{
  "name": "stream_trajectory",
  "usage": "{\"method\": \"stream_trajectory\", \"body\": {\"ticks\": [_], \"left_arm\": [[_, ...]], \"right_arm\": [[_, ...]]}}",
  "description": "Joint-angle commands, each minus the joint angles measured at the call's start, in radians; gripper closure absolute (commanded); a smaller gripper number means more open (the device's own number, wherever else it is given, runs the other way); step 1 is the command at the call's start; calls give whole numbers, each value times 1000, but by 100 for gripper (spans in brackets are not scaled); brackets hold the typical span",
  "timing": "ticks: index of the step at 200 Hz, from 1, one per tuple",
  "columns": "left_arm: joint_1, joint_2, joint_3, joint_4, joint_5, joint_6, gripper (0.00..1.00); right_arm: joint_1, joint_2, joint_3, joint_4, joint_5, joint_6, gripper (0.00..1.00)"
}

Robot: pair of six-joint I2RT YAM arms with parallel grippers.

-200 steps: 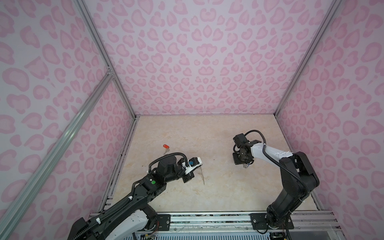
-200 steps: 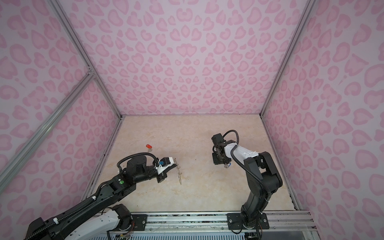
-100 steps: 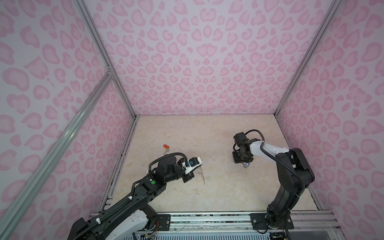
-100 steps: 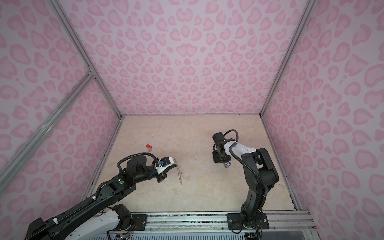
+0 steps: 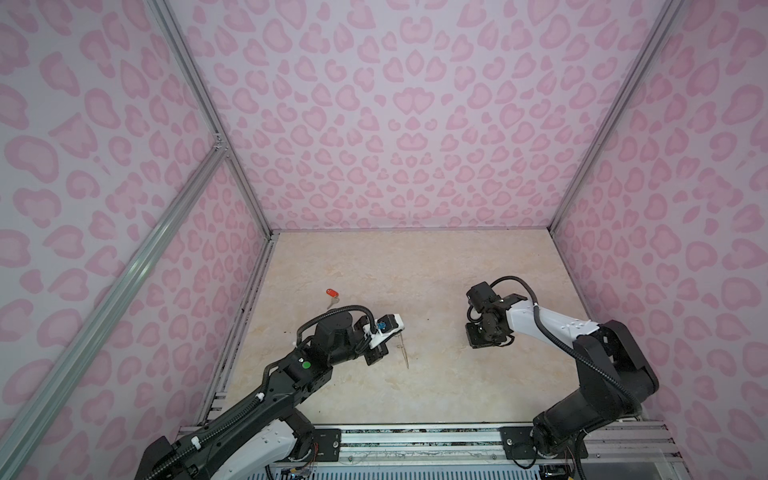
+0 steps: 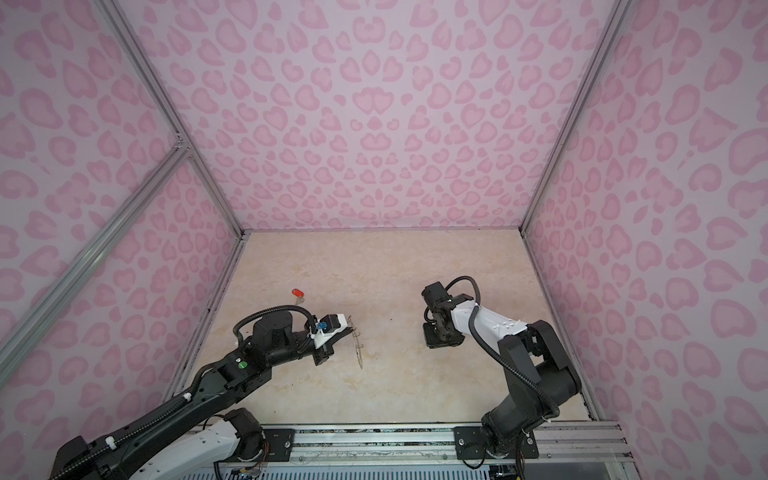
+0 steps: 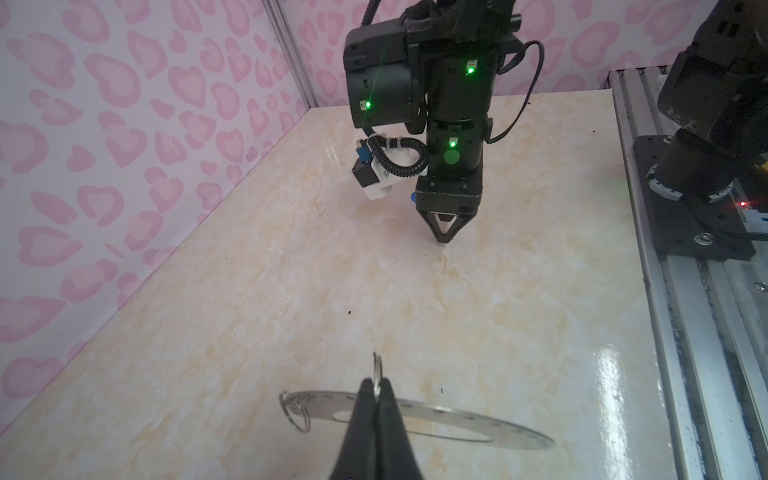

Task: Put the keys on the keyring
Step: 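Lower the right gripper onto the blue-tagged key's small ring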

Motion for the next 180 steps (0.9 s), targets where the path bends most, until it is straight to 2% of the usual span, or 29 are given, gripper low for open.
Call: {"method": "stream_trajectory", "body": {"ticks": [1,21,76,180], "left_arm": [[1,-5,-3,42,7,2,96],[0,-6,-1,41,6,3,96],[0,-18,-5,38,1,1,97],[0,-17,-3,34,-5,15,96]], "right_arm": [[-23,-33,-8,-30,75,53,60],[-39,-33,24,-33,110,54,62],[-97,17,67,-13,113,107,67],[-114,70,48,15,111,121,74]]}}
